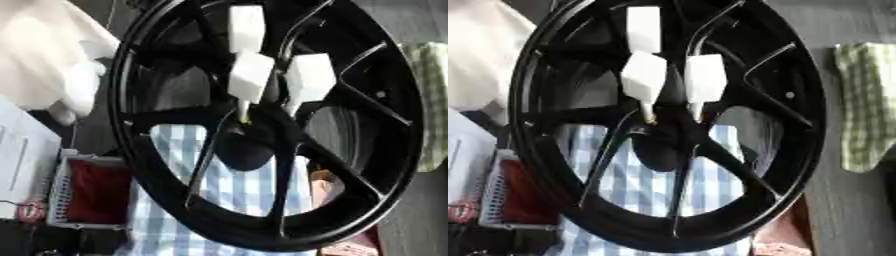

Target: Pull the pin out of the wheel hub.

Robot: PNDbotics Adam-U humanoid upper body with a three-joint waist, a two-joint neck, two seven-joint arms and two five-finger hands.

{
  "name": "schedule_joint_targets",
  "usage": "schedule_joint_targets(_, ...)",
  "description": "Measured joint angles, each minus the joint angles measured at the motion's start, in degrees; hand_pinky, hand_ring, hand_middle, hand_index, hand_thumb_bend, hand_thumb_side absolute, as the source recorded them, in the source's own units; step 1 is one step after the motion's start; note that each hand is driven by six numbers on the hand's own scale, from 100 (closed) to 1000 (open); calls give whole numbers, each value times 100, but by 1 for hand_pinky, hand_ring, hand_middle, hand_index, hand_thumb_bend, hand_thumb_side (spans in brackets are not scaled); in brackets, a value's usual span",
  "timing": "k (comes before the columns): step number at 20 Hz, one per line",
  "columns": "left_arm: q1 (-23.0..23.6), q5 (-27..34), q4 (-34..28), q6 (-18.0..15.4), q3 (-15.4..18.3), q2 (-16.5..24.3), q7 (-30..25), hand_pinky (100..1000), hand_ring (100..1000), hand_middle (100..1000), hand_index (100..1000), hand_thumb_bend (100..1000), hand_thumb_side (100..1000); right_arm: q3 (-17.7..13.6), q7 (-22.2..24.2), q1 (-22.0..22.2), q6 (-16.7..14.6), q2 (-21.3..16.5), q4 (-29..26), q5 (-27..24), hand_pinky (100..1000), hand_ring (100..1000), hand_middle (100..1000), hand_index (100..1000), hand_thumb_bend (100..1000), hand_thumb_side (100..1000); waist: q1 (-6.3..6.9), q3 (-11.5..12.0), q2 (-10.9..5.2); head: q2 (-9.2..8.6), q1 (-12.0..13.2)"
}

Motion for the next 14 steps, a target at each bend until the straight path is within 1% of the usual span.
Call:
schedule_joint_targets(1,0,0,0,0,0,0,0,733,844,848,813,655,716,-1,106,19,-86,23,19,67,854,888,869,823,538,225,8,0,-3,-5,1)
schedule_joint_targets(2,0,0,0,0,0,0,0,733,844,848,814,655,716,-4,219,36,-168,37,33,125,871,932,903,850,565,261,13,1,-5,-19,1)
schedule_joint_targets(5,8,1,0,0,1,0,0,733,844,848,814,655,716,-68,475,29,-371,76,30,216,872,939,912,860,560,295,28,1,-39,-51,-14)
schedule_joint_targets(7,19,2,0,-1,2,0,1,733,844,848,813,655,715,-134,518,-1,-413,88,17,230,867,927,897,848,546,309,43,1,-49,-51,-26)
schedule_joint_targets(8,24,2,0,-1,3,0,1,732,844,848,813,656,714,-166,504,-38,-416,106,-15,229,853,882,845,814,482,359,48,1,-50,-51,-29)
schedule_joint_targets(9,27,2,0,-1,4,0,1,732,844,848,813,656,713,-197,450,-85,-400,126,-63,213,846,863,825,801,463,381,50,1,-51,-51,-31)
schedule_joint_targets(10,31,2,-1,-1,5,0,1,732,844,848,813,657,712,-224,357,-131,-368,136,-129,168,833,822,778,772,407,412,52,1,-52,-51,-32)
schedule_joint_targets(11,33,2,-1,-1,6,0,1,732,844,848,813,657,712,-240,225,-181,-330,154,-225,75,832,817,774,770,398,413,55,1,-55,-51,-34)
schedule_joint_targets(12,33,2,-1,-1,7,0,1,732,844,848,813,657,711,-249,66,-234,-291,182,-345,-73,831,793,745,755,331,447,59,2,-63,-51,-36)
schedule_joint_targets(13,33,2,-1,-1,9,0,1,732,844,848,813,657,711,-249,-118,-290,-267,210,-489,-270,830,787,738,753,317,460,64,4,-71,-51,-38)
schedule_joint_targets(14,33,2,-3,0,10,0,0,731,844,848,813,656,710,-244,-317,-343,-258,234,-651,-515,824,771,719,739,251,505,70,8,-74,-51,-43)
